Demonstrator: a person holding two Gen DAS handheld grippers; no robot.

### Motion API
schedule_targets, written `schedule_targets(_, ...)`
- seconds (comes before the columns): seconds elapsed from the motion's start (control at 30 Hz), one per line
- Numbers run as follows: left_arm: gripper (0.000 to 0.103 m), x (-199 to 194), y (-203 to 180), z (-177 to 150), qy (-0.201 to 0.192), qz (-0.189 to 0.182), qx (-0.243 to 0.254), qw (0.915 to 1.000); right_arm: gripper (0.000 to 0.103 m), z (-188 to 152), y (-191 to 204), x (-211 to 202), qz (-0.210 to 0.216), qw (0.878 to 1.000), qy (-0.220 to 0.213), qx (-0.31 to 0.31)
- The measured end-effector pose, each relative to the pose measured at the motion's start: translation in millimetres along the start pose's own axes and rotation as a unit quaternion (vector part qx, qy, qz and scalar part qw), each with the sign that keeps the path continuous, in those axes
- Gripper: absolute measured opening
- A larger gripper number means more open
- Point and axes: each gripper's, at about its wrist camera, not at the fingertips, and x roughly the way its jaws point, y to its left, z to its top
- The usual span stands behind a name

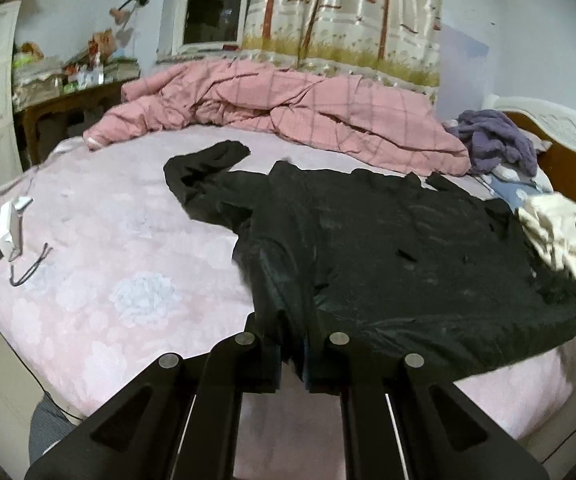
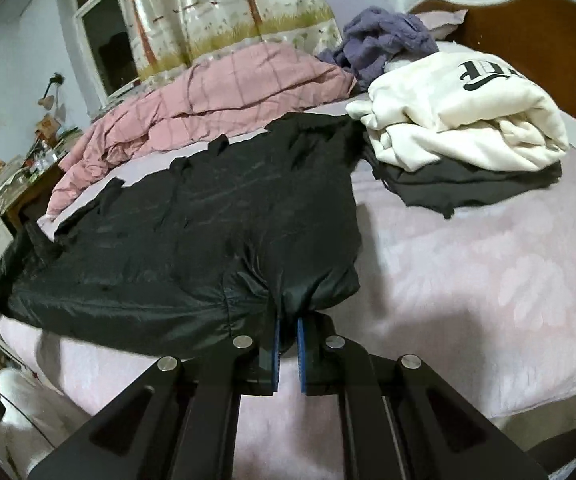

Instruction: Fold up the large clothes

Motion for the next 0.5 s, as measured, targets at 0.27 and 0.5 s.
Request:
schedule_targets(0.27, 0.007, 90.4, 0.3, 77.3, 0.061, -0.003, -0.004, 0.9981, 0.008, 106.3, 14.7, 61.2, -0.003, 0.999, 0.029, 0.033)
schedule_targets(0.5, 0.007, 195.6, 6.7, 126.0, 0.115, -0.005, -0.026, 0.9930, 0.008, 181.4, 35.9, 150.6, -0.028, 0.999, 0.028, 0.027)
